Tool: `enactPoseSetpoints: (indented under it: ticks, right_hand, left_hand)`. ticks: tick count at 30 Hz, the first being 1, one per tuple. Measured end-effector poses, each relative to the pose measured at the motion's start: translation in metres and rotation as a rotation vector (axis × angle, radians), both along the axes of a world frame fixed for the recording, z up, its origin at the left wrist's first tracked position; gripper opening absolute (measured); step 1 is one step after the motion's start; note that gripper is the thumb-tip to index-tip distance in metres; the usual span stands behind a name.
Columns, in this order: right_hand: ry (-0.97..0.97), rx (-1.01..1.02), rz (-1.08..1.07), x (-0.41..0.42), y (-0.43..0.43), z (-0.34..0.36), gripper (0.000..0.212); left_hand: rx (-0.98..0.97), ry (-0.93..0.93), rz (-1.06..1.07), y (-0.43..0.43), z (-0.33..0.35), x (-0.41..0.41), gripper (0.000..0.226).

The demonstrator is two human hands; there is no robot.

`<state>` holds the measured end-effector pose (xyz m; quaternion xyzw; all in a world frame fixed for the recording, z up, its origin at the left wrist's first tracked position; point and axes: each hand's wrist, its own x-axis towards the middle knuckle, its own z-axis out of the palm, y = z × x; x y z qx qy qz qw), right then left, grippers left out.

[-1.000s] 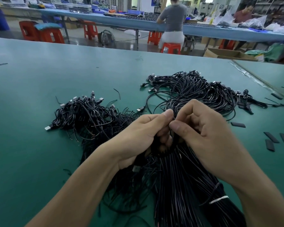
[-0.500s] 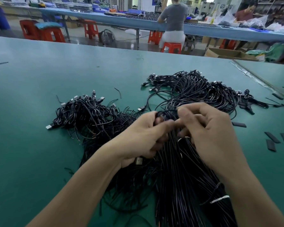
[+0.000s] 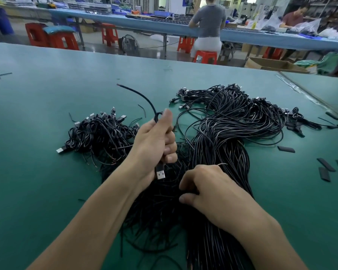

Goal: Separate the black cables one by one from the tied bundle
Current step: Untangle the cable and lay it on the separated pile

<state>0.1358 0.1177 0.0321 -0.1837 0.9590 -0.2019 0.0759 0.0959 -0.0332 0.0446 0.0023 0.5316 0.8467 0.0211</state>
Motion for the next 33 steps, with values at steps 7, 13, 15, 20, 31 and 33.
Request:
enactPoseSetpoints:
  ticks: [7,13,15,20,31,33]
  right_hand:
    - [0.026,-0.073,0.0,0.0,0.003,0.004,0.009]
    - [0.062,-0.237,-0.042,-0.004,0.009,0.006,0.006]
    - [0.099,-0.345,-0.118,-0.006,0.011,0.006,0.011]
    - [0.316,-0.585,-0.398,-0.015,0.024,0.008,0.012]
    - [0.39,-0.957,-0.278,-0.001,0.01,0.032,0.014]
    - [0.395,-0.835,-0.255,-0.001,0.013,0.035,0.02]
  left_hand:
    - [-0.147,0.045,-0.027,0.004,0.001,0.006,0.054]
    - [-0.037,0.051,-0.132,0.001,0.008,0.007,0.054]
    - [-0.047,0.09,-0.155,0.001,0.012,0.009,0.048]
    - [-0.145,0.207,-0.214,0.009,0.014,0.014,0.044]
    - [-0.256,0.222,-0.298,0.03,0.009,0.026,0.027]
    - [-0.22,0.208,-0.288,0.028,0.009,0.025,0.024]
